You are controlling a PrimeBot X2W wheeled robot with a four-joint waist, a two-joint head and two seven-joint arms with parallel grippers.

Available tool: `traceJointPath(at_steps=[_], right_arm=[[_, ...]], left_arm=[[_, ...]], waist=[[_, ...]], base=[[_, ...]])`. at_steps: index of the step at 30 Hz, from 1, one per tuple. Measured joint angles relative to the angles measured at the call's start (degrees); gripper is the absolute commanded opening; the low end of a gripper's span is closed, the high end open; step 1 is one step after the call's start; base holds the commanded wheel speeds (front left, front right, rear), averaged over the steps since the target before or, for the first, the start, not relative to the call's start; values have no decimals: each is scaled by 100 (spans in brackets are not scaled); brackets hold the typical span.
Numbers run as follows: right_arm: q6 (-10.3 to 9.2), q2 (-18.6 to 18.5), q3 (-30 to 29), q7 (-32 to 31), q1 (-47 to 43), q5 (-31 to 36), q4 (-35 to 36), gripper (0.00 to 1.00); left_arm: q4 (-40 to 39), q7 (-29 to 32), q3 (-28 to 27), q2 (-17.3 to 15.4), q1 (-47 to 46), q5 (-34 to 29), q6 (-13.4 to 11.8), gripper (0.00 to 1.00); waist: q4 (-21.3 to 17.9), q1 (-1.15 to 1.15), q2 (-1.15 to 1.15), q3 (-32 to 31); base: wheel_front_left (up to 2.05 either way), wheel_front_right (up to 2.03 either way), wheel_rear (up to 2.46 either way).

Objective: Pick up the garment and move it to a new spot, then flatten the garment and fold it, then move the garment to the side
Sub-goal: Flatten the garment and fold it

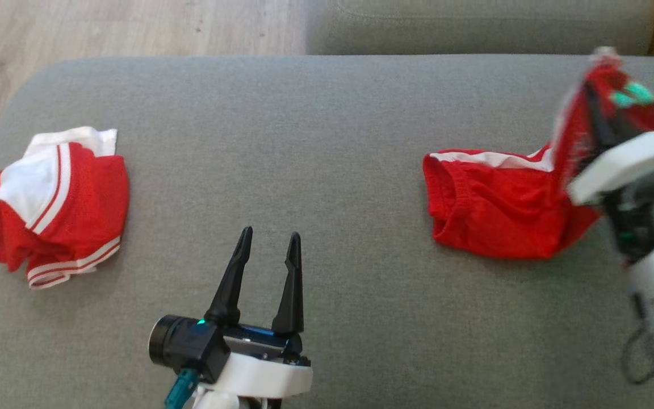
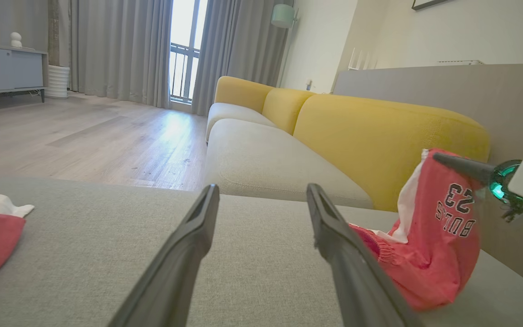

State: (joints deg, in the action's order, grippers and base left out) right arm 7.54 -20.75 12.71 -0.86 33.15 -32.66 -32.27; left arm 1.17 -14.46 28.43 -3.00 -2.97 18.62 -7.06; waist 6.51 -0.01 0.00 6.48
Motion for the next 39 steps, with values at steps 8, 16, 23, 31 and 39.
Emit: traceJointPath(at_steps=[8, 16, 23, 31, 39], right_arm=[[0, 1089, 639, -448, -474, 448, 352, 0], [0, 1483, 1083, -494, -896, 579, 755, 100], [0, 1357, 1047, -495, -1665, 766, 1800, 100], [0, 881, 49, -136, -3095, 982, 2749, 100], [0, 533, -453, 736, -3291, 1196, 2842, 100]], left_arm=[[3, 0, 127, -3, -1, 58, 7, 100], [20, 0, 141, -3, 1, 109, 0, 100], [21, 1, 137, -2, 87, 109, -2, 100], [59, 1, 101, -4, 236, 105, 2, 100], [80, 1, 7, -3, 239, 68, 53, 100]], waist=[[231, 1, 0, -73], [367, 1, 0, -96], [294, 1, 0, -164], [61, 0, 0, -324], [-278, 1, 0, -465]], base=[[0, 0, 0], [0, 0, 0], [0, 0, 0], [0, 0, 0], [0, 0, 0]])
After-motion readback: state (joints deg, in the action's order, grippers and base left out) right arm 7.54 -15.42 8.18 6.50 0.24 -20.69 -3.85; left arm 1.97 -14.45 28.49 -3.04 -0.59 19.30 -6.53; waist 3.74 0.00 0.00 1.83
